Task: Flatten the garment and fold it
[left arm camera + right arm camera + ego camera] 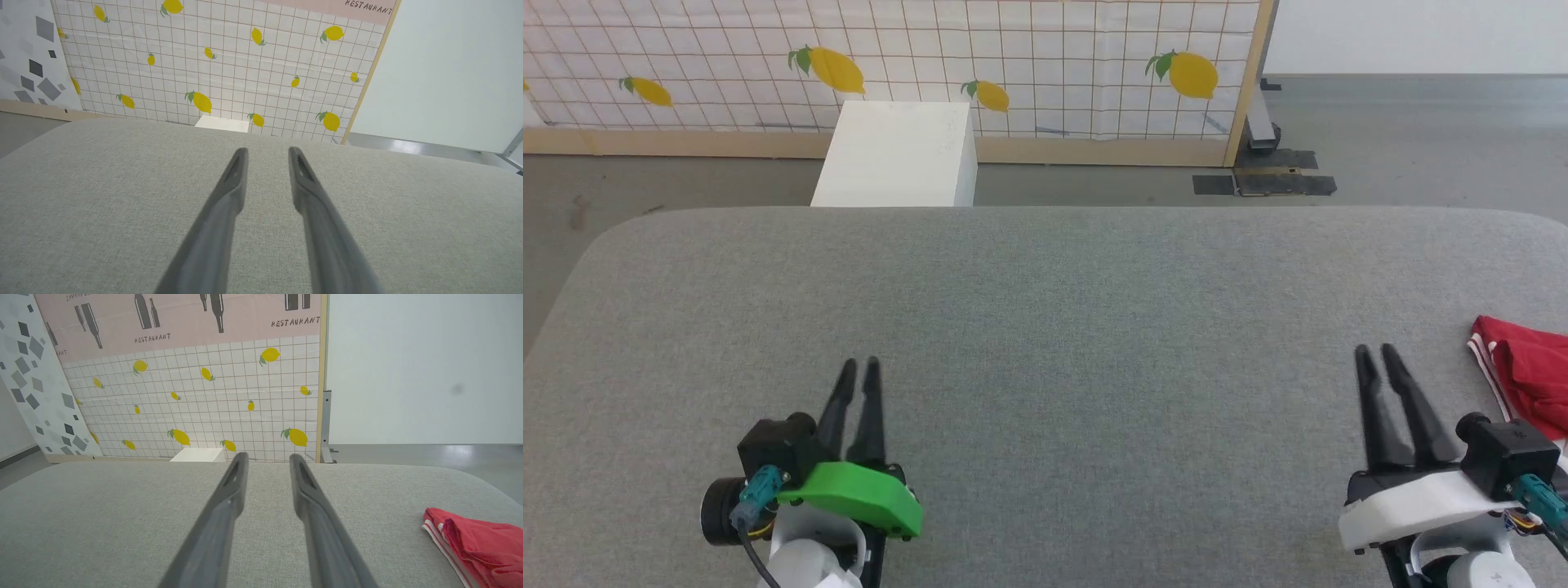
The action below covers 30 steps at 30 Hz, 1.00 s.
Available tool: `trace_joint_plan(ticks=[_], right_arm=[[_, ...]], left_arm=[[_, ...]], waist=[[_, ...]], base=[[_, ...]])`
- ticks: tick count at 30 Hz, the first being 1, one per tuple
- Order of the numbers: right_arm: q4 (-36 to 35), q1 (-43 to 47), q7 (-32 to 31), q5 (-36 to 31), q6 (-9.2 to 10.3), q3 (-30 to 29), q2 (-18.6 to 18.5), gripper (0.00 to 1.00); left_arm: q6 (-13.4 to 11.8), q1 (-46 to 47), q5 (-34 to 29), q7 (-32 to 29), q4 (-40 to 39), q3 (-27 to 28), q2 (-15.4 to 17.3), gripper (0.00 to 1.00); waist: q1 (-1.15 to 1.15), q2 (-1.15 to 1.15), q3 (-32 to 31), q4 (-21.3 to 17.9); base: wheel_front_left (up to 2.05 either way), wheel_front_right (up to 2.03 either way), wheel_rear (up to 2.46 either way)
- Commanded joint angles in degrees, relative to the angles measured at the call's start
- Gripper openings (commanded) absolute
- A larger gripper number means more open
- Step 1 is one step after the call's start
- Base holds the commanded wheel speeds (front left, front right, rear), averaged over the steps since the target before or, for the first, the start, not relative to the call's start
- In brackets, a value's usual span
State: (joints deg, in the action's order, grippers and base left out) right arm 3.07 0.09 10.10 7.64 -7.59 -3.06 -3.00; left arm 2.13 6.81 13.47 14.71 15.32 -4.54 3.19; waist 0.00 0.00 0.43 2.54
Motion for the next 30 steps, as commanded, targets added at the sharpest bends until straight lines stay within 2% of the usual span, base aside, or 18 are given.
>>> trace_joint_plan(ticks=[1,30], right_arm=[[0.0,0.0,0.0,0.0,0.00,0.0,0.0,0.00],[-0.6,0.0,-2.0,-1.5,0.02,0.6,0.0,0.00]], left_arm=[[0.0,0.0,0.0,0.0,0.0,0.0,0.0,0.00],[-0.4,-1.4,-2.7,-2.9,-3.0,0.9,-0.1,0.00]], waist=[[0.00,0.00,0.0,0.0],[0.00,0.00,-0.1,-0.5]], base=[[0.00,0.00,0.00],[0.00,0.00,0.00]])
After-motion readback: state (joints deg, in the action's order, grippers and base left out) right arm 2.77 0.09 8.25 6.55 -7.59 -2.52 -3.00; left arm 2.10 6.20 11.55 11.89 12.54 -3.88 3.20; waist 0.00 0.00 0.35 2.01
